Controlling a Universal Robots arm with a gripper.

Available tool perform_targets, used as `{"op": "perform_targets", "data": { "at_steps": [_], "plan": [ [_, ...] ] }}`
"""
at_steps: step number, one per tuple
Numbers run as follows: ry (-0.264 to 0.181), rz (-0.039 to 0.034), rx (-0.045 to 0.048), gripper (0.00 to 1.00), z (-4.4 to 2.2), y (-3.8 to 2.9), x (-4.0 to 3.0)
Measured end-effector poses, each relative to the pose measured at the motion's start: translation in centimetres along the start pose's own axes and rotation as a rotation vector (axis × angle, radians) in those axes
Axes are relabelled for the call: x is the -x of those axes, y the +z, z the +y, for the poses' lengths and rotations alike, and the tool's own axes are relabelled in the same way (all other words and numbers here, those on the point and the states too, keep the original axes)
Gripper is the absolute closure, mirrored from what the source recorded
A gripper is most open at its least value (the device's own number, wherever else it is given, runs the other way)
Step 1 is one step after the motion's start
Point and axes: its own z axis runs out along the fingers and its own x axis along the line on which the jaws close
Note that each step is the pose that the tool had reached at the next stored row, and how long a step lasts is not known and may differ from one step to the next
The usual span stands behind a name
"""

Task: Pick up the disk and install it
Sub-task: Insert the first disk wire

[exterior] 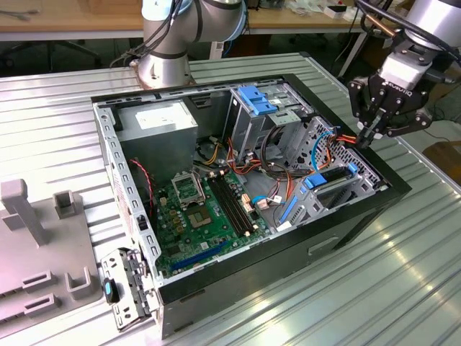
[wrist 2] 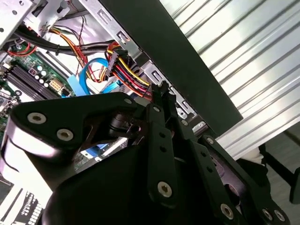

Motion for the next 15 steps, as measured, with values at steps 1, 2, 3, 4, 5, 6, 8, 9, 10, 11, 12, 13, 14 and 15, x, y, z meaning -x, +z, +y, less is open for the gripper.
{"op": "perform_targets", "data": {
  "at_steps": [1,2,3,4,5,6,8,9,10,11,12,13,14,15],
  "plan": [
    [0.015,0.0002,0.0006,0.83,0.03,0.0,0.01],
    [0.023,0.0003,0.0008,0.83,0.05,0.0,0.02],
    [0.031,0.0004,0.0011,0.83,0.06,0.0,0.02],
    [0.042,0.0005,0.0015,0.83,0.07,-0.01,0.02],
    [0.058,0.0003,0.002,0.83,0.09,-0.01,0.03],
    [0.077,0.0001,0.0025,0.83,0.11,-0.01,0.04],
    [0.11,0.0015,0.0039,0.83,0.13,-0.01,0.05],
    [0.129,0.0027,0.0049,0.83,0.22,-0.02,0.07],
    [0.144,0.0035,0.0056,0.83,0.85,-0.07,0.28],
    [0.146,0.0036,0.0057,0.83,1.21,-0.1,0.41],
    [0.15,0.0037,0.0058,0.83,1.42,-0.12,0.48],
    [0.157,0.0039,0.0061,0.83,1.48,-0.11,0.5],
    [0.183,0.0057,0.0074,0.83,1.5,-0.08,0.51],
    [0.214,0.0079,0.009,0.83,1.51,-0.03,0.52]
  ]
}}
